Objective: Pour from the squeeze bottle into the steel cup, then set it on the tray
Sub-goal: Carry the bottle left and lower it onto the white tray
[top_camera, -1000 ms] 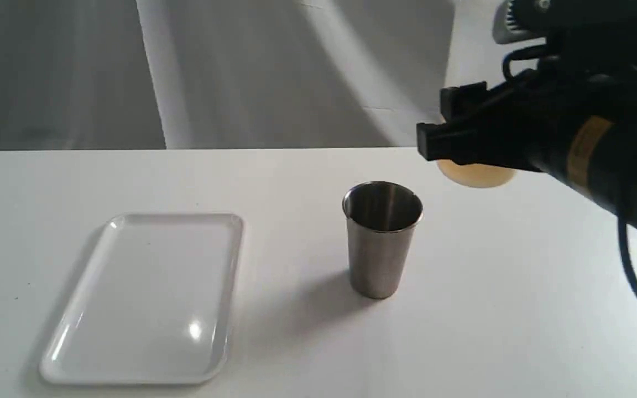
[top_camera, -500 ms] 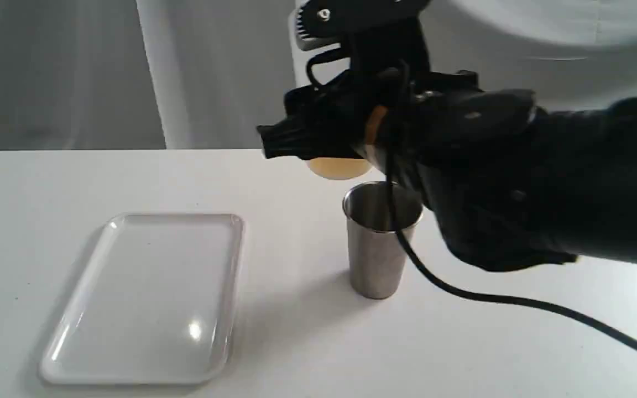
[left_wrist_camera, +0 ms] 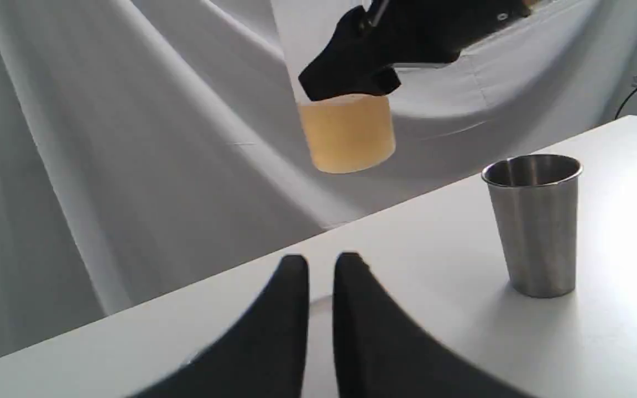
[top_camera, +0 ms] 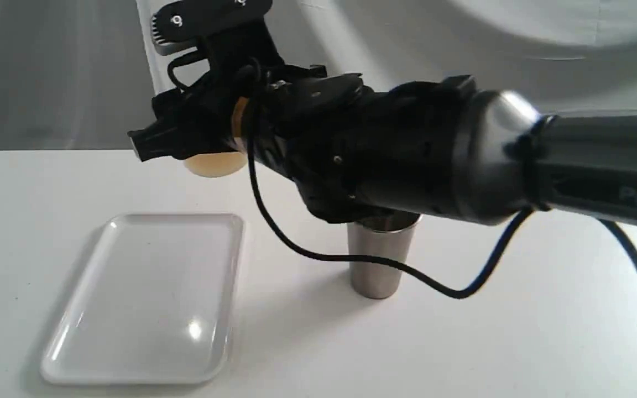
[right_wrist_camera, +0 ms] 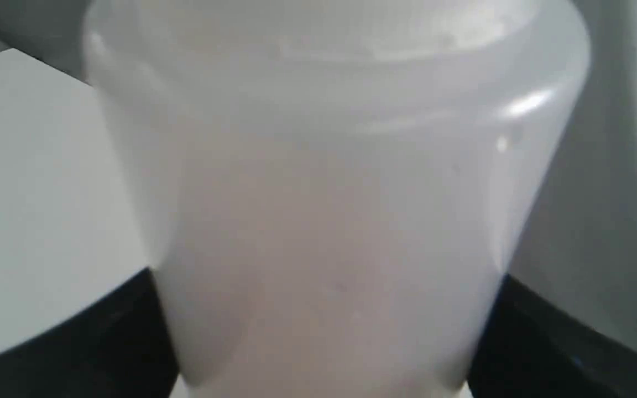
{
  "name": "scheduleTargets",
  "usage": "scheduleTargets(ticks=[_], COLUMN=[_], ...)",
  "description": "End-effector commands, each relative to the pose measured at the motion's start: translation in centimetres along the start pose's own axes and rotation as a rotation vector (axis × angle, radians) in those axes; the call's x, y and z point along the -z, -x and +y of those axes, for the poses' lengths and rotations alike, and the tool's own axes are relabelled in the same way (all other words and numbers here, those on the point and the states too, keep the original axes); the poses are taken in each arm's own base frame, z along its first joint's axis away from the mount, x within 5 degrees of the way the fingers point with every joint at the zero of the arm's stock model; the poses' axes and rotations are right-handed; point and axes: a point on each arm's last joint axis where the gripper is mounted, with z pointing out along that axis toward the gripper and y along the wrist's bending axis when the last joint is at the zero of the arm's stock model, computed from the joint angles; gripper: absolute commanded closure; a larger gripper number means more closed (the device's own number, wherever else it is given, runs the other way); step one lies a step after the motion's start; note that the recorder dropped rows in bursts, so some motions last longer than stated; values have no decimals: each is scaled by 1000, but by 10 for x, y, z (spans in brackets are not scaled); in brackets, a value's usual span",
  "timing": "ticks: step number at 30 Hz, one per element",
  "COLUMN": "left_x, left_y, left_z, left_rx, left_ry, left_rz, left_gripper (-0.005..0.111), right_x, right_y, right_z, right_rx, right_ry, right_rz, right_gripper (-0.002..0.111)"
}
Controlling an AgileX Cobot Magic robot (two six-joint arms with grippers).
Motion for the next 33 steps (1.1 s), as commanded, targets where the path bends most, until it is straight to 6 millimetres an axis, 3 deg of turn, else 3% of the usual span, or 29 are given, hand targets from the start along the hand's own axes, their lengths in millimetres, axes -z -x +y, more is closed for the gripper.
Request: scheduleTargets(ticks=[1,9,19,33], left_x=[0,0,0,0], left_y=[-1,-1,-1,-1], left_z=[0,0,0,0], left_rx=[5,5,5,5], left_ry=[0,0,0,0], left_rz=[1,1,1,1], left_gripper=[98,98,98,98], right_x=[-5,-27,-51,-87], right_y=[15,10,-8,-81], right_z=[6,17,51,72], right_rx=[92,126,202,218], right_ry=[7,39,313,428], right_rz=[-54,9,-45,4], right_gripper=[64,64,64,64])
